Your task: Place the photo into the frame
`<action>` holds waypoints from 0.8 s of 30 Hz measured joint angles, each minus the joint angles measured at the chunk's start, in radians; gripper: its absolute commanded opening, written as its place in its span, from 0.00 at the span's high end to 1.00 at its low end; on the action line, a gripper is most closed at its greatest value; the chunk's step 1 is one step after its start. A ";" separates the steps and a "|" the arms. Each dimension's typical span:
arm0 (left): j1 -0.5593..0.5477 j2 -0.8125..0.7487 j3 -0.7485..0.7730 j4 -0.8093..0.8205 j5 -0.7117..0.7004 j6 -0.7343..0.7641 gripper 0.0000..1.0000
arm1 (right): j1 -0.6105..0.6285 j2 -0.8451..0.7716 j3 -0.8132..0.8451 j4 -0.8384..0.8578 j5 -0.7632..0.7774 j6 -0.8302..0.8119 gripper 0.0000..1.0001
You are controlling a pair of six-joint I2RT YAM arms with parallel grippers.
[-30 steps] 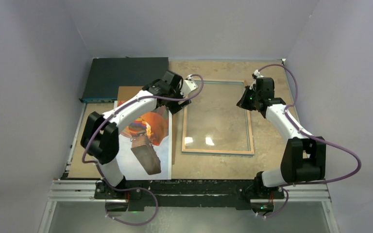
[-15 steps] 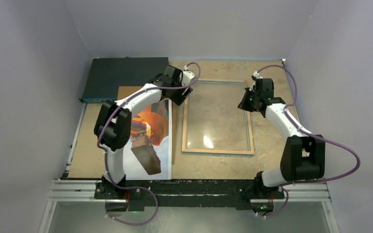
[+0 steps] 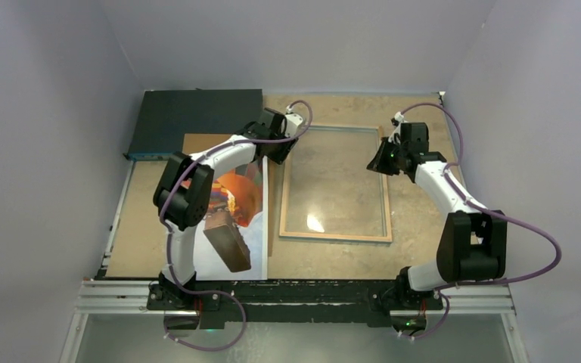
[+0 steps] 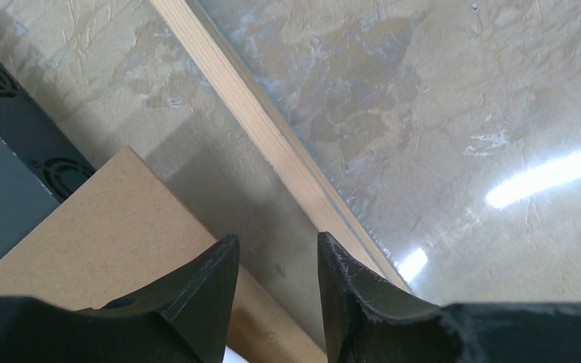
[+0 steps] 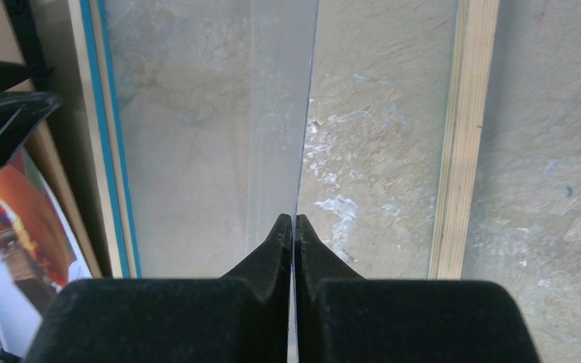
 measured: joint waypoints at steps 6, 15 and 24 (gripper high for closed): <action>0.000 0.006 -0.056 0.055 0.020 -0.043 0.69 | -0.037 -0.006 -0.022 -0.005 -0.117 0.029 1.00; 0.002 0.008 -0.080 0.096 0.036 -0.065 0.78 | -0.154 -0.081 -0.141 0.071 -0.357 0.121 1.00; 0.003 0.003 -0.099 0.125 0.060 -0.067 0.83 | -0.164 -0.211 -0.192 0.142 -0.439 0.173 1.00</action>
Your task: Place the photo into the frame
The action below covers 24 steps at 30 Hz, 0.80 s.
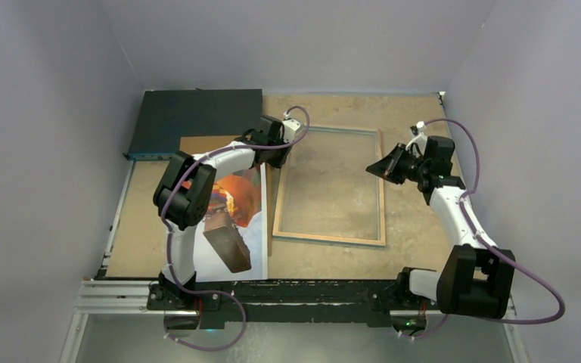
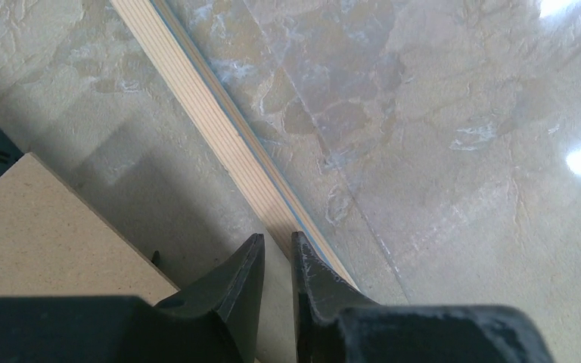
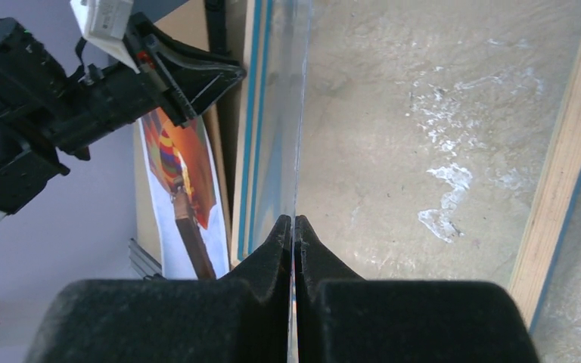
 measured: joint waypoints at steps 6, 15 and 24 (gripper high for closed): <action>0.000 -0.003 -0.011 0.014 0.014 -0.001 0.86 | -0.007 -0.009 -0.032 0.095 -0.082 0.056 1.00; 0.002 -0.004 -0.013 0.015 0.032 -0.008 1.00 | -0.013 -0.003 -0.062 0.291 -0.241 0.161 1.00; 0.011 -0.005 -0.013 0.012 0.045 -0.028 1.00 | -0.014 -0.003 -0.109 0.423 -0.302 0.243 1.00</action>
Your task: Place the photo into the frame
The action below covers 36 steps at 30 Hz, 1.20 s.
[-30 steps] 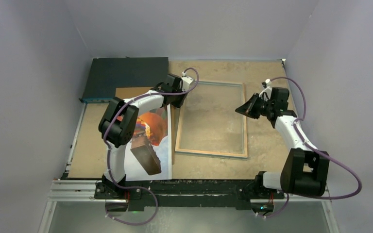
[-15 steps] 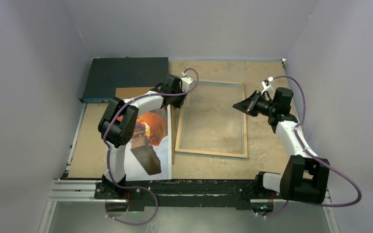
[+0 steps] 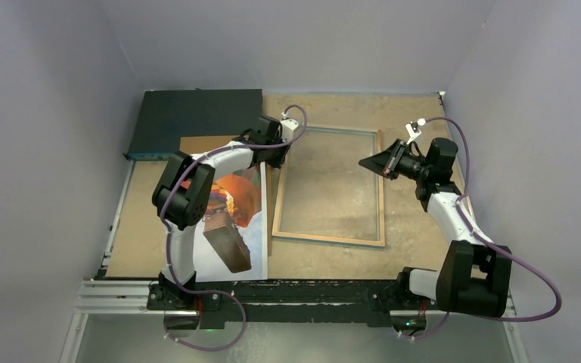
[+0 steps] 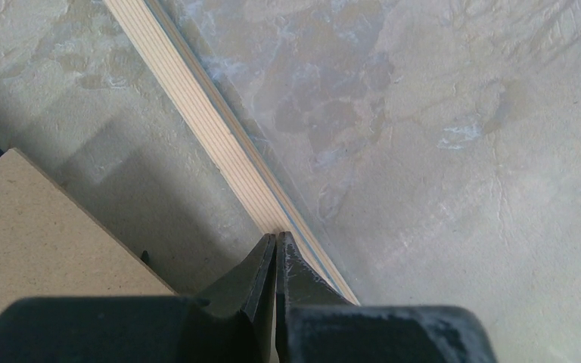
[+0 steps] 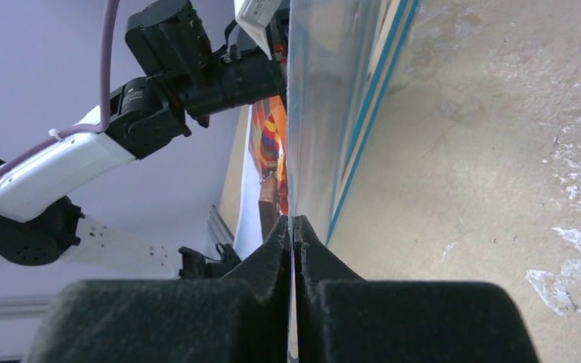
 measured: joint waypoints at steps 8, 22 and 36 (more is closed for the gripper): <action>0.006 -0.001 -0.002 -0.001 0.018 -0.002 1.00 | 0.000 0.024 -0.024 0.066 0.002 0.087 1.00; 0.011 -0.006 -0.012 0.000 0.042 -0.029 1.00 | 0.000 -0.012 -0.041 -0.016 0.112 0.112 1.00; 0.014 -0.008 -0.018 0.004 0.053 -0.043 1.00 | 0.000 -0.029 -0.034 -0.058 0.146 0.121 1.00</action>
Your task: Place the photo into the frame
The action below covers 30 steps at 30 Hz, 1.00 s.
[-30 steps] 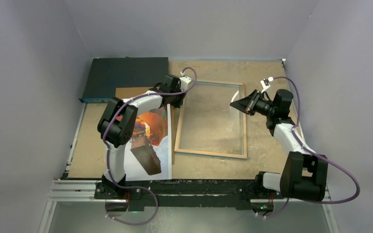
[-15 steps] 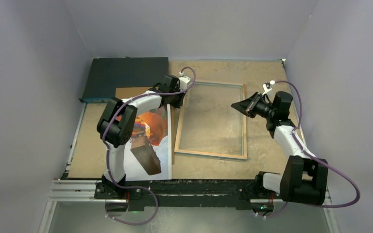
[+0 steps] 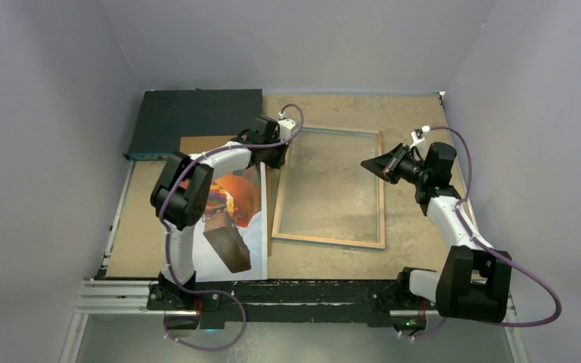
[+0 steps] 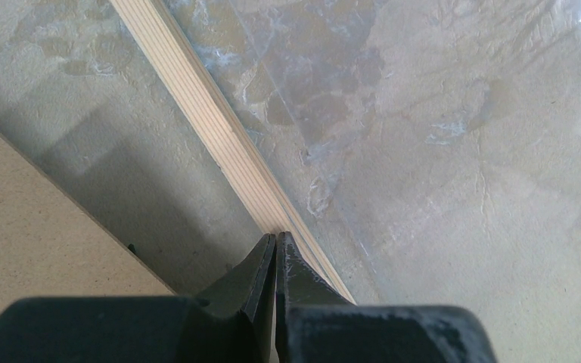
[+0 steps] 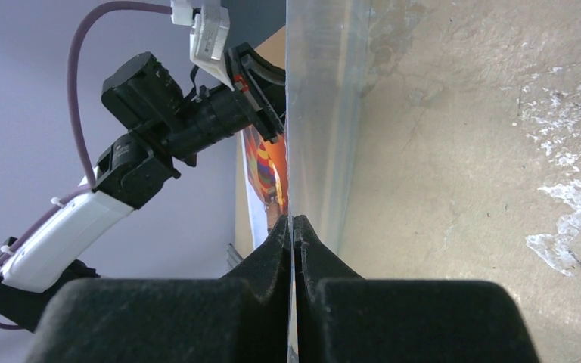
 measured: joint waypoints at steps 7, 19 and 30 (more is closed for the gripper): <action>0.000 0.000 0.000 0.000 0.000 0.000 1.00 | 0.000 -0.007 0.000 0.031 -0.002 0.041 1.00; 0.000 -0.004 -0.011 0.015 0.000 0.000 1.00 | 0.000 -0.007 0.000 0.045 -0.004 0.048 1.00; 0.000 -0.005 -0.015 0.019 0.000 -0.001 1.00 | 0.000 -0.008 -0.008 0.103 -0.026 0.088 1.00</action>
